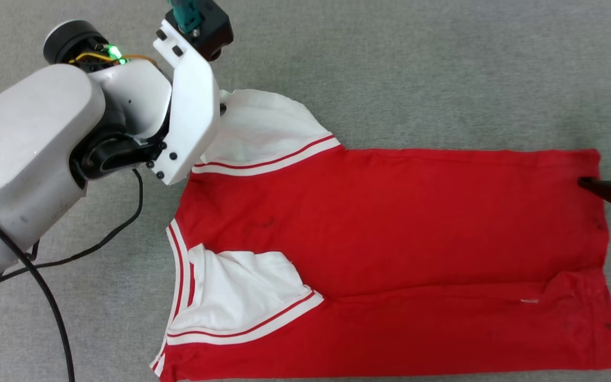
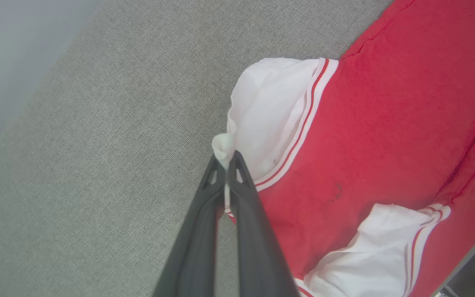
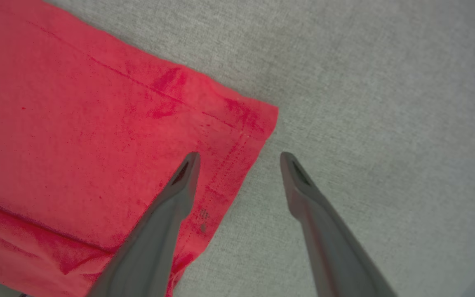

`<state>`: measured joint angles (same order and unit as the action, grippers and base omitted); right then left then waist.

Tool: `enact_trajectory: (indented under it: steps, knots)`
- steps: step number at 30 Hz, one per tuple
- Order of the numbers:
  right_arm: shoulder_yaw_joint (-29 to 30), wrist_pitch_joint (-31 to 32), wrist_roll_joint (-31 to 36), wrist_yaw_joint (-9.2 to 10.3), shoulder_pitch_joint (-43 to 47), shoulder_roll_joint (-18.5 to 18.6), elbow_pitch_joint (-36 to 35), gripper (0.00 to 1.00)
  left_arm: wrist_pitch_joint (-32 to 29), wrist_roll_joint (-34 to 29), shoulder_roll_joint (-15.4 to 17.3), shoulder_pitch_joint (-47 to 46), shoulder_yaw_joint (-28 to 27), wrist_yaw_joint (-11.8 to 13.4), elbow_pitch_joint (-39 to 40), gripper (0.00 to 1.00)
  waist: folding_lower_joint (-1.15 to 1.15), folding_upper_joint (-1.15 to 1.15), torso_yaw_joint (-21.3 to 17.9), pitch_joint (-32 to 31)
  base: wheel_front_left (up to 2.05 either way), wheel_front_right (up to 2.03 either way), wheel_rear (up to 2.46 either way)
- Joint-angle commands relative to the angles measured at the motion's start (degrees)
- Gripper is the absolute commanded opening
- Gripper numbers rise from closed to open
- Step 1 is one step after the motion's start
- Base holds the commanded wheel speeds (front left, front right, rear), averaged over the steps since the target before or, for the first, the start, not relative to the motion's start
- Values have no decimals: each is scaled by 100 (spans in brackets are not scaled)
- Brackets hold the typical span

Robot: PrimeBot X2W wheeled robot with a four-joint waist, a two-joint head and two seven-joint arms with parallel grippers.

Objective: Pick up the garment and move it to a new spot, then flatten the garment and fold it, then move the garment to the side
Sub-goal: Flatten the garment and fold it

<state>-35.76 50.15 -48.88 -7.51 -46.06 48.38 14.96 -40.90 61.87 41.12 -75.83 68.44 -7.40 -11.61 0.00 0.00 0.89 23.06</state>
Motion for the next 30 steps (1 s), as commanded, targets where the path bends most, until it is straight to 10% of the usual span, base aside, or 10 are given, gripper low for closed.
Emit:
enact_trajectory:
  steps: [1, 13, 14, 15, 30]
  knots:
    - [-31, 76, -76, 4, -154, -76, 104, 100, 19, -35, -1, -102, -3, -1, 36, 0, 0, 0, 110, 128, 0, 0, 0]
    - [-665, 185, -265, 5, 74, -367, 830, 100, 146, -6, 41, -172, 43, -2, 146, 0, 0, 0, 230, 362, 0, 0, 0]
    - [-665, 122, -254, 7, 42, -363, 862, 38, 169, 11, 57, -146, 56, -2, 133, 0, 0, 0, 217, 342, 0, 0, 0]
    - [-694, 77, -243, 7, -2, -354, 867, 0, 183, 28, 66, -116, 64, -2, 123, 0, 0, 0, 202, 311, 0, 0, 0]
    - [-853, -1163, -555, 4, 12, -176, 551, 0, 786, 319, 626, 728, 68, 139, 509, 0, 0, 0, -34, -728, 0, 0, 0]
